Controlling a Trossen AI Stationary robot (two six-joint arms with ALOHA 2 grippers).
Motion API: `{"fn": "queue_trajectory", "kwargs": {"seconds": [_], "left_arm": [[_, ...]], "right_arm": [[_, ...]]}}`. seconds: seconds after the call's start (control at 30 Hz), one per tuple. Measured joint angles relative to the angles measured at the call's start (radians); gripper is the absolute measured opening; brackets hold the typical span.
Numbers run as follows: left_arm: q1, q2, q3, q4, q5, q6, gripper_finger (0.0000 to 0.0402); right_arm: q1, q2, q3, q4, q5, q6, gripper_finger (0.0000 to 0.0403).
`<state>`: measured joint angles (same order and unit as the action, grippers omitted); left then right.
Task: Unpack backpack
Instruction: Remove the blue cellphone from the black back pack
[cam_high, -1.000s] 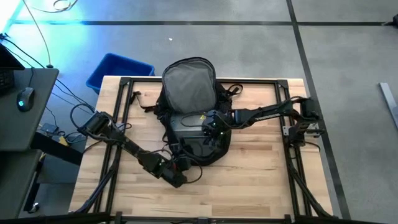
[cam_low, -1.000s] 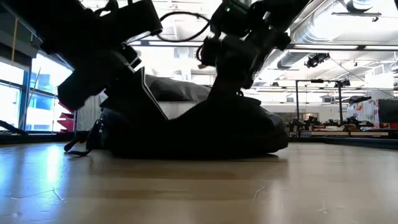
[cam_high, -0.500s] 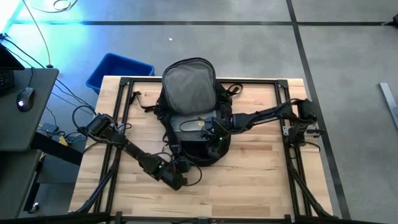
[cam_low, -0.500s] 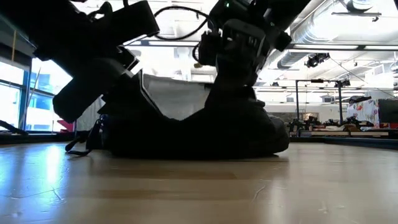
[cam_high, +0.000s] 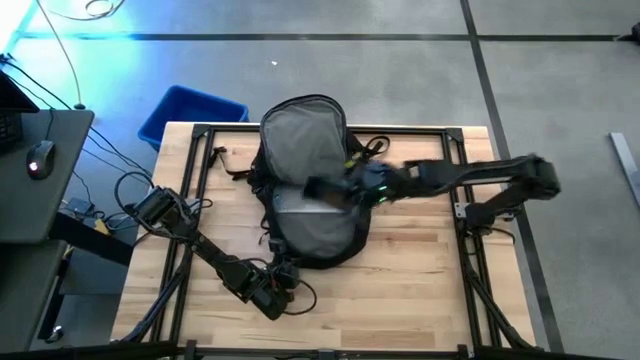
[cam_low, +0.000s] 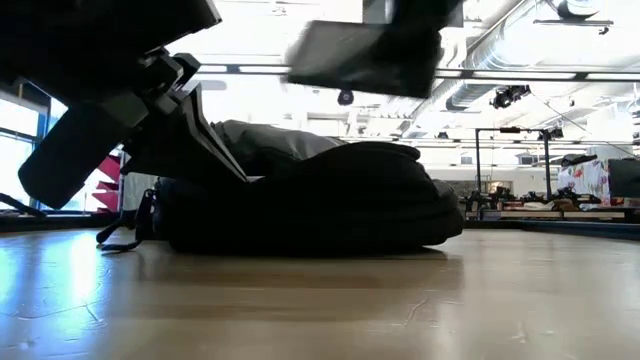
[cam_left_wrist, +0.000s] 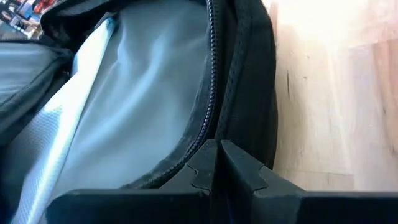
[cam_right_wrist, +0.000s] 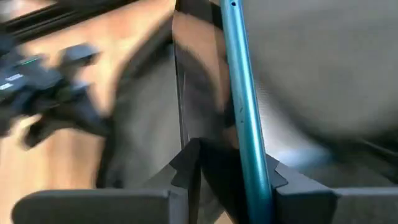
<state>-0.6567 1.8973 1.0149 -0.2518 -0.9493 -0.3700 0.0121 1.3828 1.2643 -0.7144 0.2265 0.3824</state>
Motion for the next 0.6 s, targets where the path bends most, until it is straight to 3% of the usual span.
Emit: {"fn": "queue_trajectory", "kwargs": {"seconds": [0.07,0.17,0.3,0.47,0.6], "left_arm": [[0.000,0.000,0.000,-0.012,0.000,-0.021,0.0003],[0.000,-0.001,0.001,-0.019,0.003,-0.037,0.0003],[-0.001,-0.002,0.001,-0.016,0.005,-0.045,0.0003],[-0.005,-0.002,0.002,-0.015,0.017,-0.065,0.0003],[-0.006,-0.003,0.002,-0.002,0.022,-0.072,0.0003]], "right_arm": [[-0.017,-0.063,0.000,-0.166,0.096,0.067,0.0064],[-0.052,-0.134,-0.004,-0.378,0.142,0.192,0.0065],[-0.111,-0.251,-0.077,-0.522,0.203,0.385,0.0064],[-0.207,-0.443,-0.389,-0.430,0.190,0.603,0.0064],[-0.278,-0.546,-0.673,-0.096,0.146,0.704,0.0064]]}}
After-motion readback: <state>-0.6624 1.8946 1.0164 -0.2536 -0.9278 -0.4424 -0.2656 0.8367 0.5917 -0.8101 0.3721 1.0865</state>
